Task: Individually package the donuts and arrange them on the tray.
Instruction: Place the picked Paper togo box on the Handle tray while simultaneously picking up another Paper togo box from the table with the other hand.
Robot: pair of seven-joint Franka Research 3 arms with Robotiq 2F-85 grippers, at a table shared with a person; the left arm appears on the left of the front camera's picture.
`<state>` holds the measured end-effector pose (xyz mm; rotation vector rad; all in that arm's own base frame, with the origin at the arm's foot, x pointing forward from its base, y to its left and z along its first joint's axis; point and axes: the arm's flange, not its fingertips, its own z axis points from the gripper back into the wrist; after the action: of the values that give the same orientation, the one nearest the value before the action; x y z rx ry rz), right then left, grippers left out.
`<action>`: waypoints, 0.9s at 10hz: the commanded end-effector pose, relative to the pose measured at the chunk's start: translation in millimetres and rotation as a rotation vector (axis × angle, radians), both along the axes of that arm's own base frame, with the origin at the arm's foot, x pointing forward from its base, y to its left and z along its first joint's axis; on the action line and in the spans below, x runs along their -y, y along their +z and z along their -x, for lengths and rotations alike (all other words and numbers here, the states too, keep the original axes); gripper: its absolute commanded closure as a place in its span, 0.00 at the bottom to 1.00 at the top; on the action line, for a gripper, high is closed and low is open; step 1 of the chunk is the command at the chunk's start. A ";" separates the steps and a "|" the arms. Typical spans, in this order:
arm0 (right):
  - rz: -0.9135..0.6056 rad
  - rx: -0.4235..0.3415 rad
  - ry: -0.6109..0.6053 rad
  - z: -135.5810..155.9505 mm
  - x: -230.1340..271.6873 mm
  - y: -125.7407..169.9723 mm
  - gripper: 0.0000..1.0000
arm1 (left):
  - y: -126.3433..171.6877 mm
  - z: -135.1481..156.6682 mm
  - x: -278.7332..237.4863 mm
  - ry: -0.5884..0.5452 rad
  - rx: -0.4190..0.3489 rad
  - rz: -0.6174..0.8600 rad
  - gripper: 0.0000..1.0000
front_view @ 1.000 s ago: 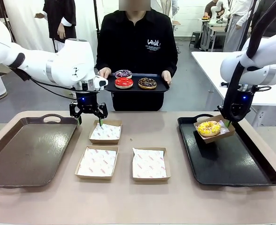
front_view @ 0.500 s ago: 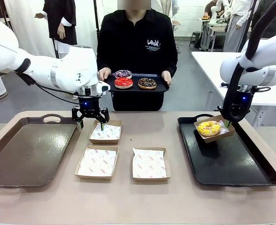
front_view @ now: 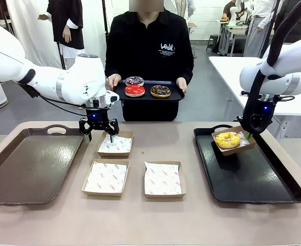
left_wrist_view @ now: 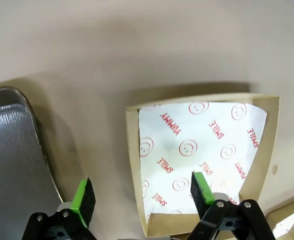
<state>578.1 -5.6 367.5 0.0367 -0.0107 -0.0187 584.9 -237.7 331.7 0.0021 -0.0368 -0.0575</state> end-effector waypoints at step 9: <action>-0.003 0.002 -0.013 -5.2 -2.3 0.4 0.00 | -4.1 -0.5 0.1 0.035 0.103 -0.018 0.65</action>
<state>578.1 -4.9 367.2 0.0368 -0.0101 -0.0175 593.3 -237.8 328.6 -0.0041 -0.1069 -0.0528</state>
